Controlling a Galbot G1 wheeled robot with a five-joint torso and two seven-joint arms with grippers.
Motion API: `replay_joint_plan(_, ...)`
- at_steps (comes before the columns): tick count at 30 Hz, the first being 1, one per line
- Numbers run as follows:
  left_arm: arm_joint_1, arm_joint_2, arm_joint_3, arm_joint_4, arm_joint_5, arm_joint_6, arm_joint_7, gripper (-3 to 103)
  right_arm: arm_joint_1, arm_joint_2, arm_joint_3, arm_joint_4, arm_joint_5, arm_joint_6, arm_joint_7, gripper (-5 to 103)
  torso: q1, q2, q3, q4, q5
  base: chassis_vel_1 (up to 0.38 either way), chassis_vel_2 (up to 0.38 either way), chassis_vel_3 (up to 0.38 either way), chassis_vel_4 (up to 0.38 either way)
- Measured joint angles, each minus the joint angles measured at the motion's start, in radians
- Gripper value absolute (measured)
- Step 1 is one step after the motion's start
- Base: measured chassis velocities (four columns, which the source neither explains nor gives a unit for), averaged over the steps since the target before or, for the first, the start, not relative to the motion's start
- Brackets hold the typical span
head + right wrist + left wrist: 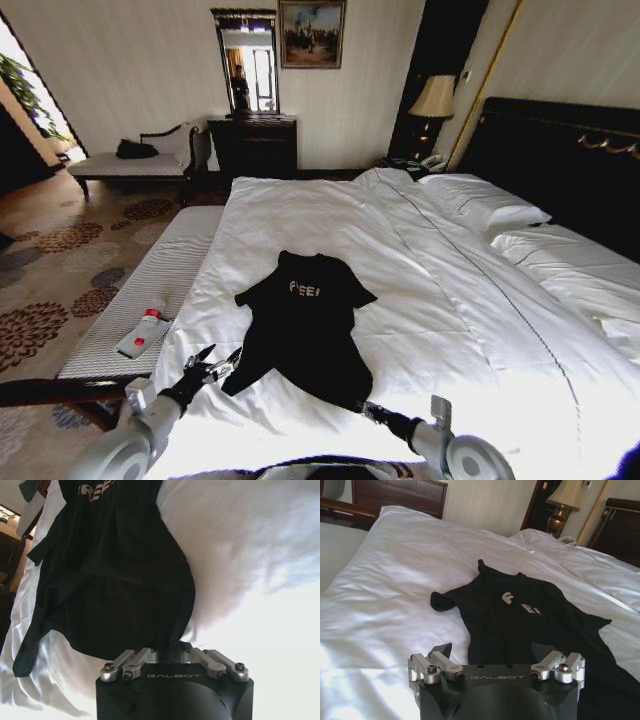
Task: Fold the clothes on the bed.
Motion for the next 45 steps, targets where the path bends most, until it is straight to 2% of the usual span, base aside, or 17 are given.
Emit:
replay_joint_plan(2, 0.008, -0.007, 0.008, 0.003, 0.004, 0.001, 0.0, 90, -0.004, -0.001, 0.0, 0.002, -0.002, 0.0, 0.0, 9, 0.0, 0.0, 0.0, -0.0001, -0.0001, 0.0, 0.0, 0.0, 0.0)
replay_joint_plan(4, 0.013, -0.01, 0.009, 0.006, 0.009, 0.001, 0.001, 90, -0.005, -0.001, 0.0, 0.001, -0.004, 0.0, 0.0, 9, 0.0, 0.0, 0.0, 0.0, 0.0, 0.0, 0.0, 0.0, 0.0)
replay_joint_plan(6, 0.029, -0.016, 0.01, 0.014, 0.019, 0.0, 0.007, 90, -0.007, -0.001, 0.0, 0.0, -0.007, 0.0, 0.001, 2, 0.0, 0.0, 0.0, 0.0002, 0.0, 0.0, 0.0, 0.0, 0.0)
replay_joint_plan(9, 0.045, -0.018, 0.006, 0.018, 0.032, -0.003, 0.013, 90, -0.009, -0.001, 0.001, -0.002, -0.009, 0.0, 0.001, 1, 0.0, 0.0, 0.0, 0.0001, -0.0001, 0.0, 0.0, 0.0, 0.0)
replay_joint_plan(13, 0.108, 0.001, -0.041, 0.005, 0.117, -0.032, 0.047, 90, -0.015, 0.002, 0.006, -0.002, -0.016, 0.001, 0.002, 0, 0.0, 0.0, 0.0, 0.0, -0.0003, 0.0, 0.0, 0.0, 0.0)
replay_joint_plan(14, 0.108, 0.001, -0.041, 0.005, 0.117, -0.032, 0.047, 90, -0.015, 0.002, 0.006, -0.002, -0.016, 0.001, 0.002, 0, 0.0, 0.0, 0.0, 0.0, -0.0003, 0.0, 0.0, 0.0, 0.0)
replay_joint_plan(18, 0.251, 0.04, -0.121, 0.004, 0.274, -0.159, 0.1, 90, -0.023, 0.003, 0.015, 0.0, -0.02, 0.002, 0.003, 0, 0.0, 0.0, 0.0, 0.0003, 0.0001, 0.0, 0.0, 0.0, 0.0)
replay_joint_plan(19, 0.303, 0.046, -0.14, 0.019, 0.341, -0.236, 0.114, 90, -0.023, 0.002, 0.016, -0.001, -0.024, 0.002, 0.004, 0, 0.0, 0.0, 0.0, 0.0002, -0.0002, 0.0, 0.0, 0.0, 0.0)
replay_joint_plan(20, 0.303, 0.046, -0.14, 0.019, 0.341, -0.236, 0.114, 90, -0.023, 0.002, 0.016, -0.001, -0.024, 0.002, 0.004, 0, 0.0, 0.0, 0.0, 0.0002, -0.0002, 0.0, 0.0, 0.0, 0.0)
replay_joint_plan(24, 0.346, 0.057, -0.146, 0.054, 0.427, -0.318, 0.131, 88, -0.017, 0.001, 0.006, -0.004, -0.031, 0.003, 0.016, 0, 0.0, 0.0, 0.0, 0.0002, -0.0001, 0.0, 0.0, 0.0, 0.0)
replay_joint_plan(25, 0.346, 0.057, -0.146, 0.054, 0.427, -0.318, 0.131, 88, -0.017, 0.001, 0.006, -0.004, -0.031, 0.003, 0.016, 0, 0.0, 0.0, 0.0, 0.0002, -0.0001, 0.0, 0.0, 0.0, 0.0)
replay_joint_plan(28, 0.356, 0.069, -0.136, 0.089, 0.528, -0.378, 0.145, 88, -0.016, 0.001, 0.003, 0.005, -0.032, 0.003, 0.024, 0, 0.0, 0.0, 0.0, -0.0001, -0.0002, 0.0, 0.0, 0.0, 0.0)
replay_joint_plan(29, 0.356, 0.069, -0.136, 0.089, 0.528, -0.378, 0.145, 88, -0.016, 0.001, 0.003, 0.005, -0.032, 0.003, 0.024, 0, 0.0, 0.0, 0.0, -0.0001, -0.0002, 0.0, 0.0, 0.0, 0.0)
replay_joint_plan(33, 0.36, 0.078, -0.118, 0.146, 0.672, -0.448, 0.155, 88, -0.02, 0.003, 0.007, 0.008, -0.035, 0.002, 0.027, 0, 0.0, 0.0, 0.0, 0.0, -0.0001, 0.0, 0.0, 0.0, 0.0)
replay_joint_plan(34, 0.36, 0.078, -0.118, 0.146, 0.672, -0.448, 0.155, 88, -0.02, 0.003, 0.007, 0.008, -0.035, 0.002, 0.027, 0, 0.0, 0.0, 0.0, 0.0, -0.0001, 0.0, 0.0, 0.0, 0.0)
replay_joint_plan(37, 0.355, 0.078, -0.097, 0.193, 0.773, -0.485, 0.156, 86, -0.022, 0.01, 0.008, 0.008, -0.04, 0.002, 0.027, 0, 0.0, 0.0, 0.0, 0.0001, 0.0, 0.0, 0.0, 0.0, 0.0)
replay_joint_plan(45, 0.277, 0.029, 0.005, 0.249, 0.868, -0.523, 0.133, 83, -0.021, 0.019, 0.001, 0.009, -0.051, 0.001, 0.027, 0, 0.0, 0.0, 0.0, 0.0003, -0.0002, 0.0, 0.0, 0.0, 0.0)
